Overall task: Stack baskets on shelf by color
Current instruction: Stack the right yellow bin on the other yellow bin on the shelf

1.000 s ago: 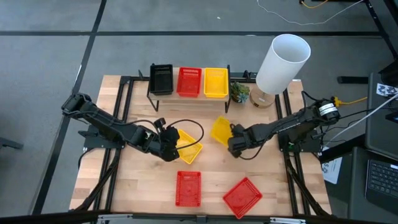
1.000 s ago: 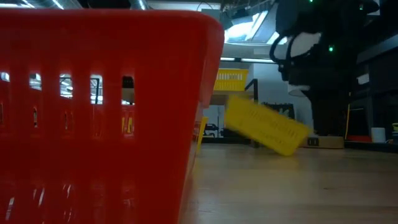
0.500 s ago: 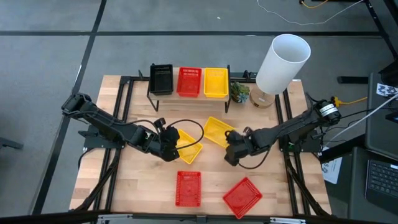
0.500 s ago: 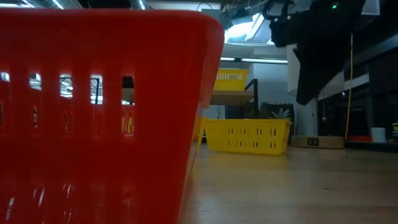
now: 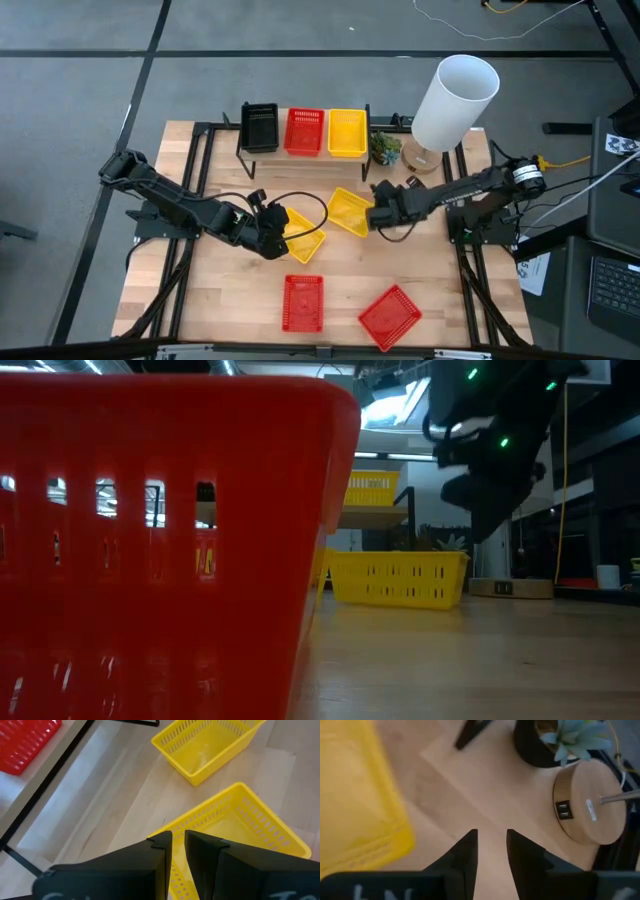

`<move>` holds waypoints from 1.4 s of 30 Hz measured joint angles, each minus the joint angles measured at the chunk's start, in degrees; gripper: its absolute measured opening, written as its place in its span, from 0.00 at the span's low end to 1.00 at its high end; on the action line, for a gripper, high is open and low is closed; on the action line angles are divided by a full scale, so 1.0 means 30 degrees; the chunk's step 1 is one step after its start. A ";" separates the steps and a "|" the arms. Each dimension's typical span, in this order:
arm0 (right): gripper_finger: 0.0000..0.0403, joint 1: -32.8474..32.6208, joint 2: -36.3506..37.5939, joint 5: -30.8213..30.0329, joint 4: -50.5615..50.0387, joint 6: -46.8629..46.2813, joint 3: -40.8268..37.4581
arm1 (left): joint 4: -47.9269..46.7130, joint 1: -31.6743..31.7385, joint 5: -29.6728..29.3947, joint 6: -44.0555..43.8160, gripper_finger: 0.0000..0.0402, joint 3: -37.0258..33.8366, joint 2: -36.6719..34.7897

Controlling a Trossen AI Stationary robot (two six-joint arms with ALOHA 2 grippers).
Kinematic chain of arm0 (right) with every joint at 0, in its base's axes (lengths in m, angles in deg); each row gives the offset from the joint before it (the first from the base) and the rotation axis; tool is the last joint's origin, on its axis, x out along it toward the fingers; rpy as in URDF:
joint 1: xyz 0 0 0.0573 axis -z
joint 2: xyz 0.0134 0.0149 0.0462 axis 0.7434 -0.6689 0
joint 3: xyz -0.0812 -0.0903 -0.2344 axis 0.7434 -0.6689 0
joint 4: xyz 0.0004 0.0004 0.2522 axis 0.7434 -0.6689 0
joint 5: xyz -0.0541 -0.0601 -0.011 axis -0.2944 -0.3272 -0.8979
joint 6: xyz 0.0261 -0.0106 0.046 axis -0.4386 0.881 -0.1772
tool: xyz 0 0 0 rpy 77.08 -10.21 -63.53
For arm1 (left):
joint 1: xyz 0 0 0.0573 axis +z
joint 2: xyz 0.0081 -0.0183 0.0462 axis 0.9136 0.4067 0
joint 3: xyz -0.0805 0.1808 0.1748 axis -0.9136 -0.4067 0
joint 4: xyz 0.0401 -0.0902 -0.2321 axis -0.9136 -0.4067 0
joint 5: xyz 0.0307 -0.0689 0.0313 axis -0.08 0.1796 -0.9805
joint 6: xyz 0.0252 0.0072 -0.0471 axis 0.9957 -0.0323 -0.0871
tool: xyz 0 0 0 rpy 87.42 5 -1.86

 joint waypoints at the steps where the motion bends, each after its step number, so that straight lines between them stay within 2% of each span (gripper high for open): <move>1: 0.25 0.0395 0.0000 0.0346 0.0482 0.0508 -0.0220 | 0.0000 0.0000 0.0000 0.0000 0.11 0.0000 0.0000; 5: 0.26 0.1297 0.0000 0.2190 0.4016 0.3216 -0.0944 | 0.0000 0.0000 0.0000 0.0000 0.11 0.0000 0.0000; 7: 0.26 0.1440 0.0000 0.3733 0.5723 0.4415 -0.0987 | 0.0000 0.0000 0.0000 0.0000 0.11 0.0000 0.0000; 12: 0.26 0.1147 0.0000 0.9084 0.8147 0.4994 -0.0987 | 0.0007 0.0000 0.0007 0.0000 0.11 0.0000 0.0000; 14: 0.26 0.0759 0.0000 1.0010 0.8758 0.4995 -0.0987 | 0.0000 0.0000 0.0003 0.0007 0.11 0.0000 0.0000; 19: 0.26 -0.0221 0.0034 1.0155 0.9083 0.6465 -0.0397 | 0.0000 0.0000 0.0001 0.0824 0.11 0.0000 0.0000; 25: 0.25 -0.1438 0.0051 0.9776 0.9972 1.2185 0.0819 | -0.0022 0.0000 0.0007 0.1217 0.11 0.0000 0.0000; 28: 0.26 -0.1892 0.0020 0.9302 1.0666 1.3945 0.0827 | -0.0036 -0.0014 0.0015 0.1369 0.11 0.0000 -0.0007; 35: 0.26 -0.1739 -0.1199 0.9398 1.1261 1.5460 0.0841 | -0.2460 -0.1505 0.0030 0.1612 0.11 -0.0020 -0.2322; 39: 0.26 -0.1612 -0.2166 1.0455 1.1462 1.5897 0.0841 | -0.3668 -0.2524 -0.1098 0.0695 0.11 -0.0029 -0.3621; 42: 0.26 -0.1593 -0.2813 1.0044 1.1411 1.5926 0.0841 | -0.4027 -0.3187 -0.2023 0.0541 0.11 -0.0029 -0.4222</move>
